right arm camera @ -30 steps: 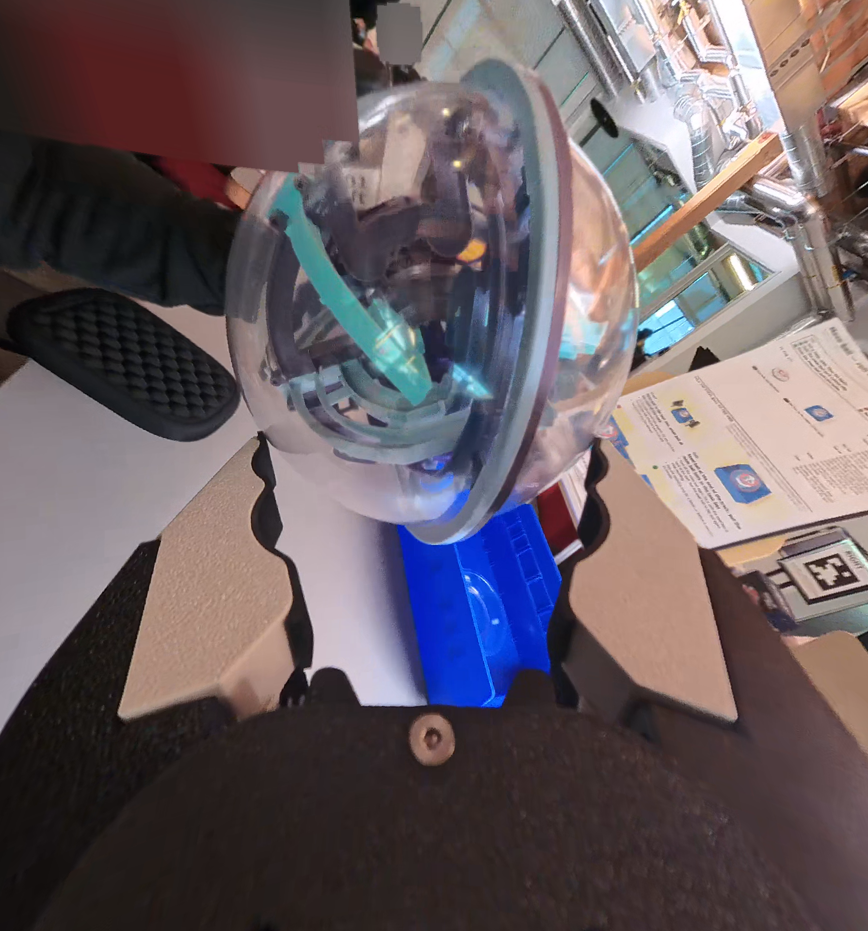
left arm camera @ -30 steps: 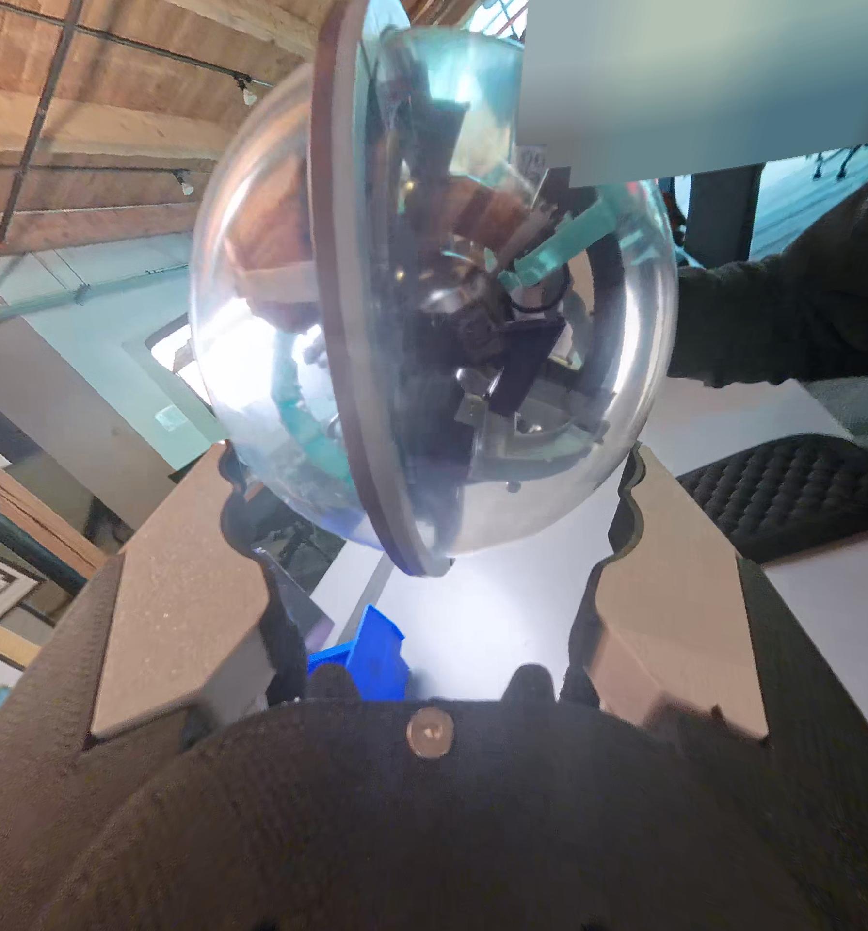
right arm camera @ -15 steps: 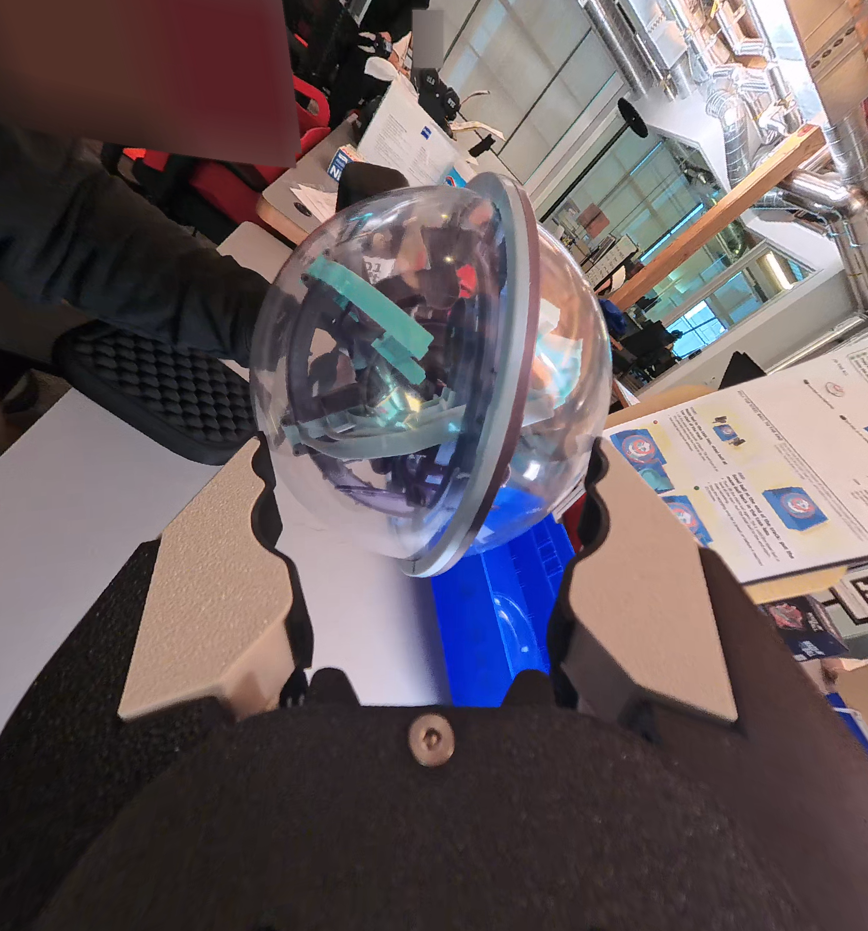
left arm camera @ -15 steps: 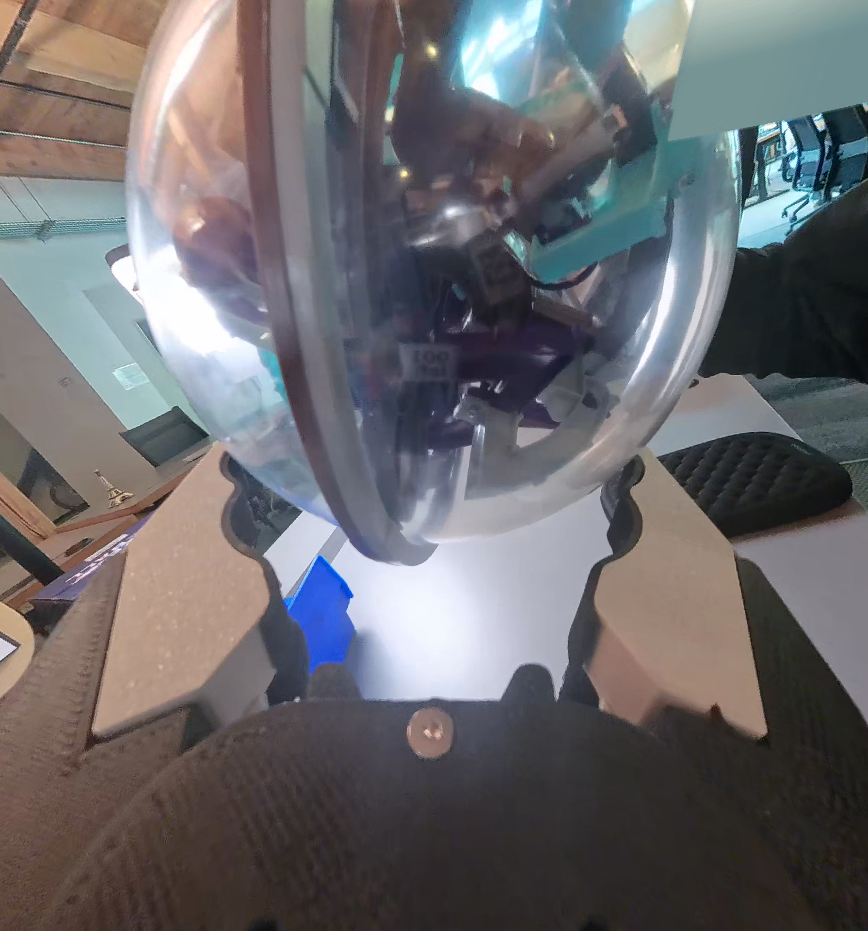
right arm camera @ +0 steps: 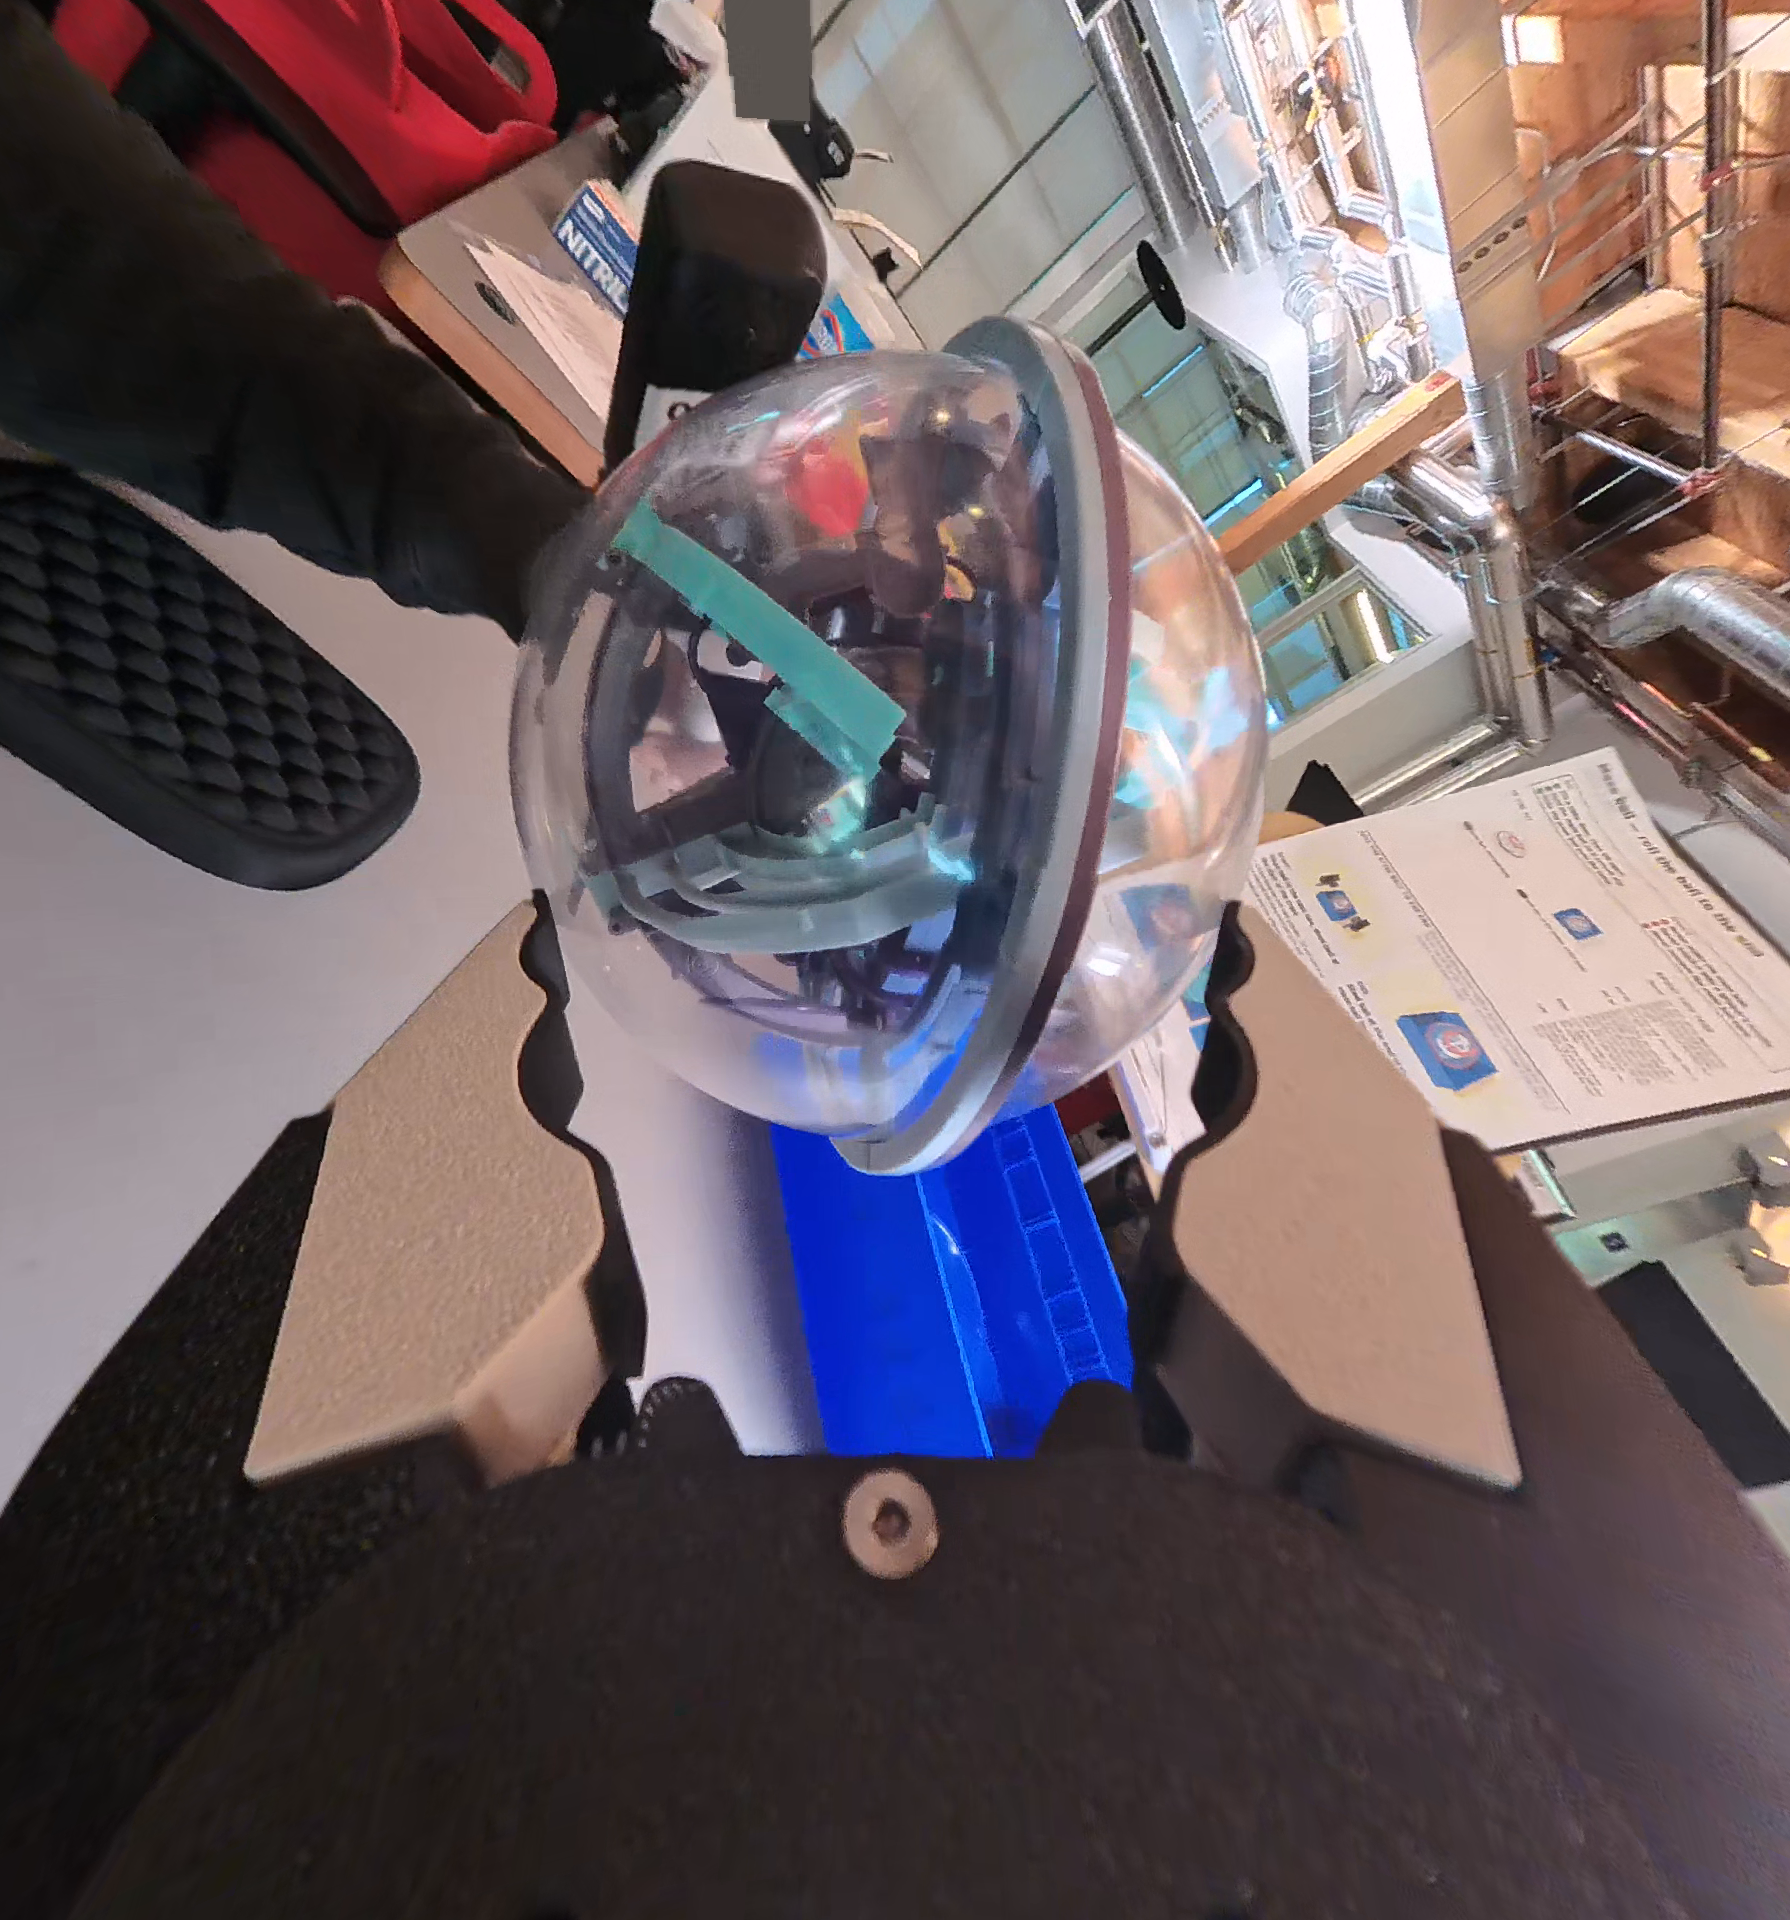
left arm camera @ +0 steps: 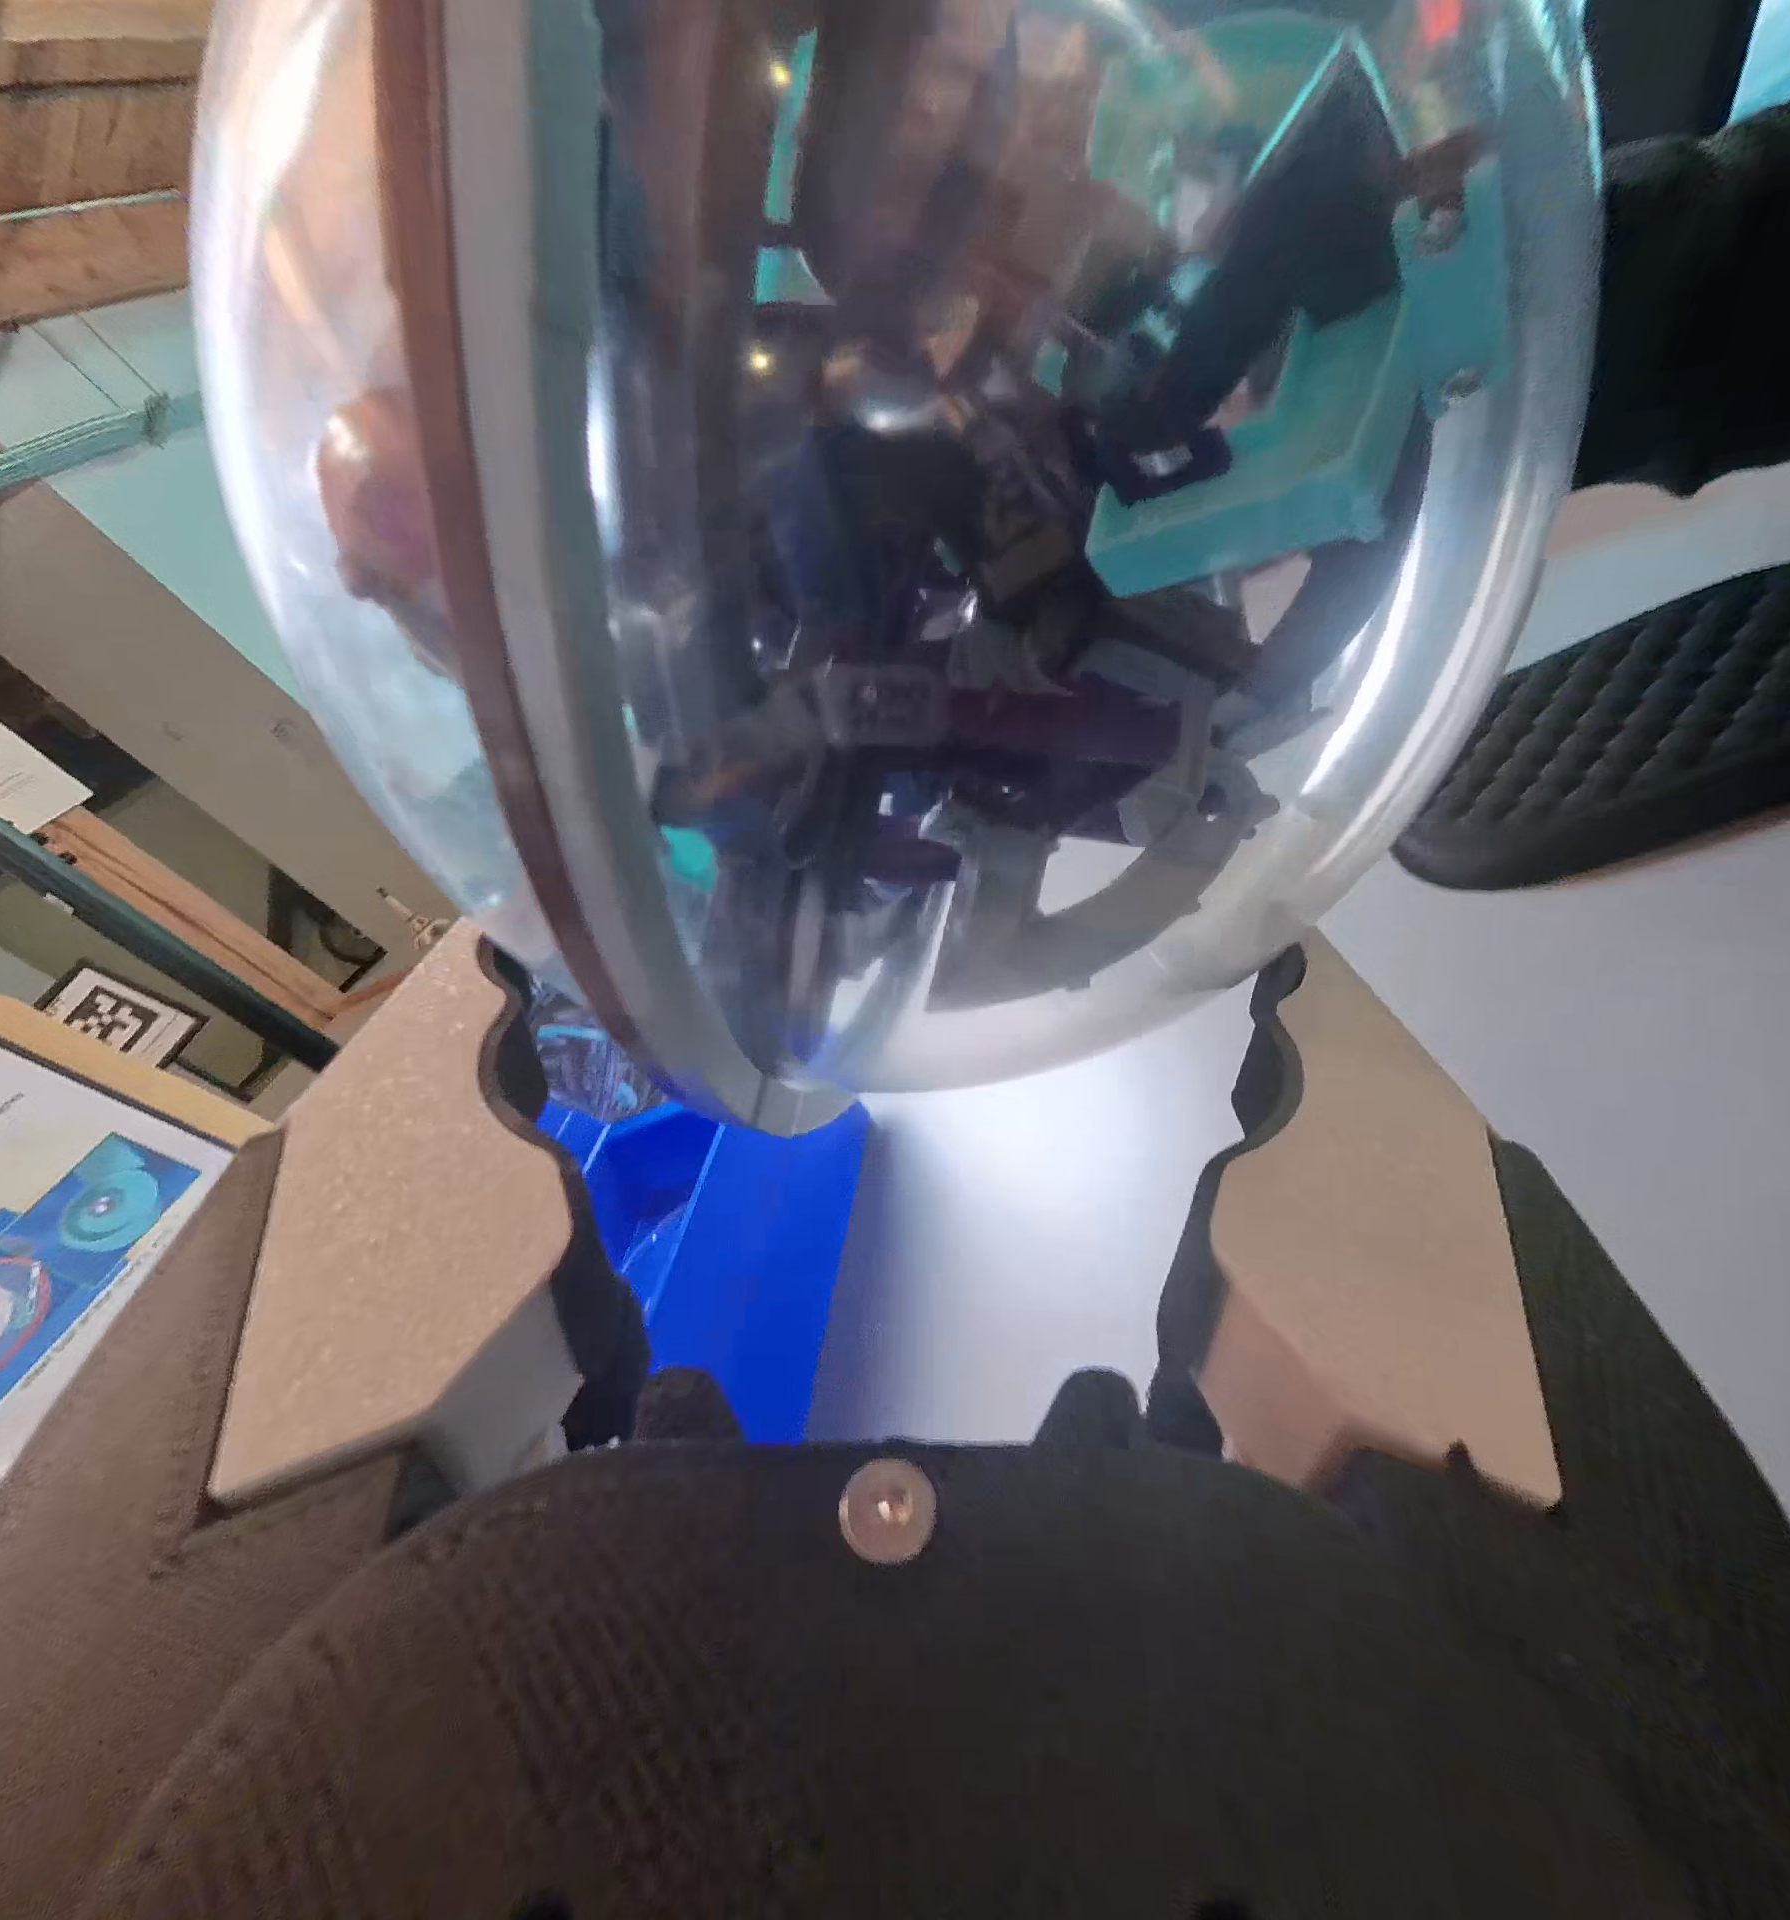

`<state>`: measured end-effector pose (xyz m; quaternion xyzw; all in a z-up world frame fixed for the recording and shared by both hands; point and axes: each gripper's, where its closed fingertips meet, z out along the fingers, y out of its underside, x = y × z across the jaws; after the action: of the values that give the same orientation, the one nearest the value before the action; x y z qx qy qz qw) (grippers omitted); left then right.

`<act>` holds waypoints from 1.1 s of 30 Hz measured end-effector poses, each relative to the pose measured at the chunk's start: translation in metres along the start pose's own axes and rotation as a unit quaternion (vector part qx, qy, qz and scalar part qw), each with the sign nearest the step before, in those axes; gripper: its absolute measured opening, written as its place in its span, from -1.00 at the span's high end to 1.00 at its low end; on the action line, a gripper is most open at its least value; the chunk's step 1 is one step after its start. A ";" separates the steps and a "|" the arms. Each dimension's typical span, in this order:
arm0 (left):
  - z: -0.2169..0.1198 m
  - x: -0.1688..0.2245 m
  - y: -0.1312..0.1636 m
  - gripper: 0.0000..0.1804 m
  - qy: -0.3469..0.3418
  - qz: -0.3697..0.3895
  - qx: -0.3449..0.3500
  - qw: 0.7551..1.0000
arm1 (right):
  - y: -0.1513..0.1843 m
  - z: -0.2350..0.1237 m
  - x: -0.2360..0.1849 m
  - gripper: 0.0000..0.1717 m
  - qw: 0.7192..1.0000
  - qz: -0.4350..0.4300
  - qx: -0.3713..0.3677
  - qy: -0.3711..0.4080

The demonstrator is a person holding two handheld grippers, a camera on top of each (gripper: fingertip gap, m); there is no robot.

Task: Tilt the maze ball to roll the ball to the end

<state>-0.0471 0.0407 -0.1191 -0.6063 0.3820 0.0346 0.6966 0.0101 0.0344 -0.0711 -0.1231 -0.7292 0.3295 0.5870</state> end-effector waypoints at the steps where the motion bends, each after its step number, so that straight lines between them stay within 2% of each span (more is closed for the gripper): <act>1: 0.001 0.002 0.006 -0.50 0.000 0.000 -0.009 1.000 | 0.003 0.001 -0.003 -0.41 1.000 -0.005 -0.005 0.000; 8: 0.017 0.018 0.043 -0.49 0.014 -0.011 -0.061 0.998 | 0.020 0.000 -0.023 -0.40 0.999 -0.037 -0.039 0.003; 14: 0.029 0.039 0.063 -0.44 0.057 -0.054 -0.086 0.993 | 0.043 -0.011 -0.036 -0.38 0.999 -0.010 -0.048 0.015; 17: 0.034 0.053 0.070 -0.49 0.094 -0.095 -0.088 0.987 | 0.057 -0.016 -0.045 -0.38 0.998 -0.001 -0.060 0.016; 20: 0.036 0.069 0.070 -0.60 0.143 -0.167 -0.070 0.973 | 0.069 -0.020 -0.055 -0.37 0.997 -0.001 -0.071 0.015; 26: 0.040 0.079 0.070 -0.72 0.181 -0.258 -0.048 0.948 | 0.097 -0.024 -0.072 -0.37 0.989 -0.082 -0.119 0.026; 33: 0.042 0.088 0.086 -0.74 0.189 -0.273 -0.066 0.941 | 0.114 -0.022 -0.087 -0.36 0.975 -0.160 -0.153 0.023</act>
<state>-0.0081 0.0630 -0.2411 -0.7273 0.3235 -0.2472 0.5526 0.0315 0.0780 -0.2080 -0.1002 -0.7674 0.1128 0.6232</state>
